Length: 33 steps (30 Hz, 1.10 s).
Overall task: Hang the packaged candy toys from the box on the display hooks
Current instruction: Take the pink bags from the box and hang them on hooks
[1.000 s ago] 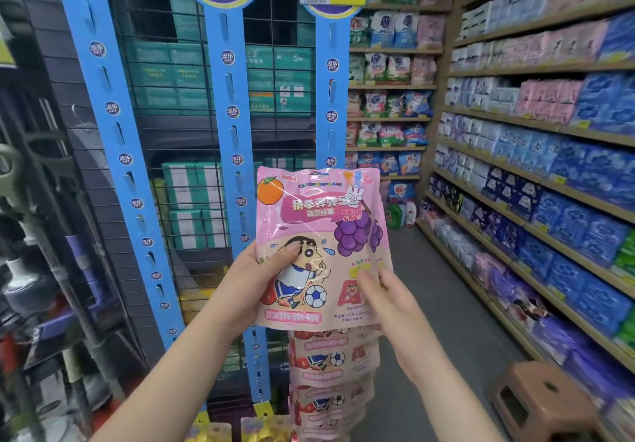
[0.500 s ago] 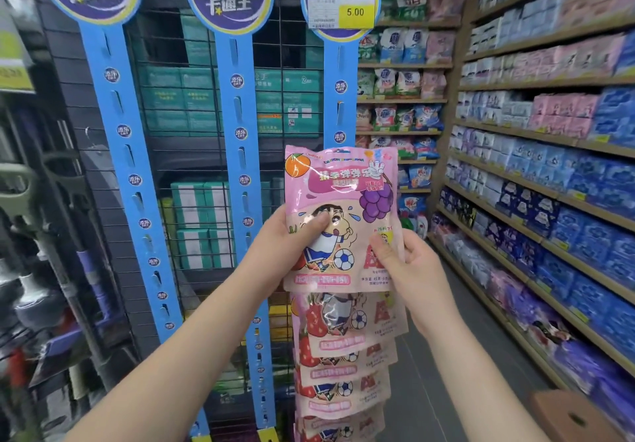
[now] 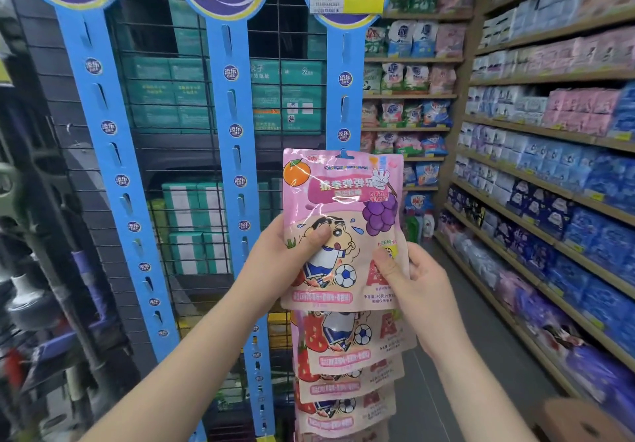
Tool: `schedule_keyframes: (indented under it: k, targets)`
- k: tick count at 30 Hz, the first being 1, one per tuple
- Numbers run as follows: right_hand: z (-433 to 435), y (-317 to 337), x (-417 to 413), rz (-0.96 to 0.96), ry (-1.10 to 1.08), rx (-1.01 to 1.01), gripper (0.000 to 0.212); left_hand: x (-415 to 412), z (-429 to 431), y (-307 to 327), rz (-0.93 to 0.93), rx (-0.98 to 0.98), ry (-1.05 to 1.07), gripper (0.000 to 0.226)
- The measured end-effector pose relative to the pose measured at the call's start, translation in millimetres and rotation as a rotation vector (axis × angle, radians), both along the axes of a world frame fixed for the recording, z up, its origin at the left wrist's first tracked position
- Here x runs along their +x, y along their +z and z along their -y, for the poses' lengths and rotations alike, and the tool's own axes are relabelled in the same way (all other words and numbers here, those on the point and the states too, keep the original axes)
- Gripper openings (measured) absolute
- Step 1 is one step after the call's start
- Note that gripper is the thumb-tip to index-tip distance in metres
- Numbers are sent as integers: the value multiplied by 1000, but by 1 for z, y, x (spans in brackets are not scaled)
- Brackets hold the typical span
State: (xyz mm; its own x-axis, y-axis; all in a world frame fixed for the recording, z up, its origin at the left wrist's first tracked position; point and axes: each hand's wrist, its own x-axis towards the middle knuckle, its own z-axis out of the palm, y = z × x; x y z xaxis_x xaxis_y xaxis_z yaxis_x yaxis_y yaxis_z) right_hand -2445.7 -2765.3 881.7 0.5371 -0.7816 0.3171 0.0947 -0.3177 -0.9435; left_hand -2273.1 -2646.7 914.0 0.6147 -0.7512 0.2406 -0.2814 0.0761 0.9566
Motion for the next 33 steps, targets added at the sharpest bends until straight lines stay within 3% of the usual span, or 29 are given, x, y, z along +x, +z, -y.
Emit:
schedule_keyframes:
  k: [17,25,33]
  targets:
    - [-5,-26,-14,-63,-22,21,20,-18,-12,-26,105,55,151,43]
    - [6,-43,-28,-94,-102,-57,57,-28,-17,-28,196,85,188,53]
    - [3,-69,-40,-143,-67,-49,39,-36,-38,-52,232,164,193,61]
